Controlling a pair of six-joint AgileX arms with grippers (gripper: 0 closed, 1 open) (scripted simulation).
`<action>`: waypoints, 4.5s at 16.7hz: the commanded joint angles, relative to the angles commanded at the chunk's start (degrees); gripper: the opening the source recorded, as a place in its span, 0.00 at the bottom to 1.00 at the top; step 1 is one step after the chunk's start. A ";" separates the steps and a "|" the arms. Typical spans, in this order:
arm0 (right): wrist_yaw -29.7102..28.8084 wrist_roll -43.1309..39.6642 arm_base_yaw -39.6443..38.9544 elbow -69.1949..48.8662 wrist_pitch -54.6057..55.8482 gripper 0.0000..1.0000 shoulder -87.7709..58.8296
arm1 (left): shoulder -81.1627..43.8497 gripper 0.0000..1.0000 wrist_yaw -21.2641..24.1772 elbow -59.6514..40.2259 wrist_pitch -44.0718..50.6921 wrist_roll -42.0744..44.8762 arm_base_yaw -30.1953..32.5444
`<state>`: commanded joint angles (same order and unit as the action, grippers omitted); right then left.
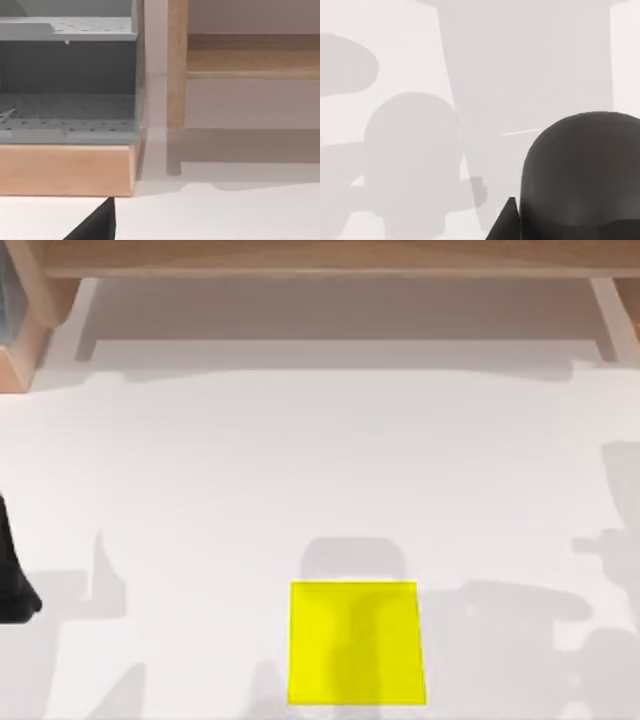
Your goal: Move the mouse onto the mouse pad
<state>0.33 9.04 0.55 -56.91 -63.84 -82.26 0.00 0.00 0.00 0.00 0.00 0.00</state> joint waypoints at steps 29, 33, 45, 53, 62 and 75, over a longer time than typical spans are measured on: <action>0.93 -138.47 -51.31 -34.24 -1.72 0.00 -34.10 | 0.00 1.00 0.00 0.00 0.00 0.00 0.00; 0.84 -138.67 -51.30 -34.31 -1.71 0.00 -34.07 | 0.00 1.00 0.00 0.00 0.00 0.00 0.00; 6.06 -137.85 -50.83 -29.34 -0.07 0.00 -36.01 | 0.00 1.00 0.00 0.00 0.00 0.00 0.00; 1.57 -138.59 -51.20 -28.50 6.77 0.00 -36.33 | 0.00 1.00 0.00 0.00 0.00 0.00 0.00; 0.82 -138.67 -51.26 -27.99 7.46 0.23 -36.92 | 0.00 1.00 0.00 0.00 0.00 0.00 0.00; 0.82 -138.67 -51.26 -27.99 7.46 1.00 -36.92 | 0.00 1.00 0.00 0.00 0.00 0.00 0.00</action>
<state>1.15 -129.63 -50.71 -84.90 -56.38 -119.18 0.00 0.00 0.00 0.00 0.00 0.00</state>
